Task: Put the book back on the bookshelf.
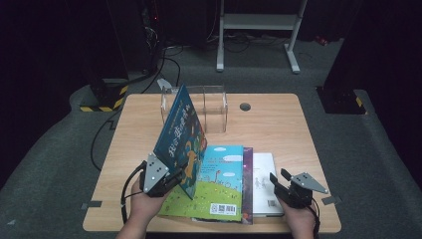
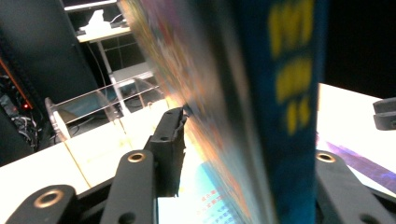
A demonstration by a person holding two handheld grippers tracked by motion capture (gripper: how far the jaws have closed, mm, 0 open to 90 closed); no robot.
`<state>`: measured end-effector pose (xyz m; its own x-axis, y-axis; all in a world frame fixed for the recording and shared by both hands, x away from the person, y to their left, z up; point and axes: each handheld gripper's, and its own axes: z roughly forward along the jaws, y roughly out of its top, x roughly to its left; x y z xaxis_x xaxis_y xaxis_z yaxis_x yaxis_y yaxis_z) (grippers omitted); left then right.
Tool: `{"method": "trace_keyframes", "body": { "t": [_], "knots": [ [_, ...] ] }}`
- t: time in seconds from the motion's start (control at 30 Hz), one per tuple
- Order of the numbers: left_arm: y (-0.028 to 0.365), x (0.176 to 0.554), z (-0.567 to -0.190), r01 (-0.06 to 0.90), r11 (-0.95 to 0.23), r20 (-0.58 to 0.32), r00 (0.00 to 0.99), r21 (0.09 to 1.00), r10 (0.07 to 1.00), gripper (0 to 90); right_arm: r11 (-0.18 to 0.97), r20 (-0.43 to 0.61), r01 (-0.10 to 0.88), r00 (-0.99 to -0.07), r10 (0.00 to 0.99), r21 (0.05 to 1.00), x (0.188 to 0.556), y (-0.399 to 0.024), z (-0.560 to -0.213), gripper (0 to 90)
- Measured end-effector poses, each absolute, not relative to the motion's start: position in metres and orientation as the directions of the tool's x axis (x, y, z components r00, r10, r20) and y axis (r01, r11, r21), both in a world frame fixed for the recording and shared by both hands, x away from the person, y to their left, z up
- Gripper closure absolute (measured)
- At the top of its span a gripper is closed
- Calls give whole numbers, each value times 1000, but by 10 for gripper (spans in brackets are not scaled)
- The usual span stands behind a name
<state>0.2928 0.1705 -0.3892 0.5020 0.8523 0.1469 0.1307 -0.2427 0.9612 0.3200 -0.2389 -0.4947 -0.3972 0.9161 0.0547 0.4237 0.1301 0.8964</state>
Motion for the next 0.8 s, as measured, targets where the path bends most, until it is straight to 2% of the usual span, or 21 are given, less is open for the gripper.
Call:
{"method": "trace_keyframes", "body": {
  "t": [0.23,0.8],
  "knots": [
    [186,296,-387,132,-223,131,493,966,860,635,127,60,423,-401,914,897,319,-239,-494,519],
    [201,298,-385,148,-198,110,458,969,882,726,116,79,424,-415,906,898,320,-238,-494,531]
  ]
}}
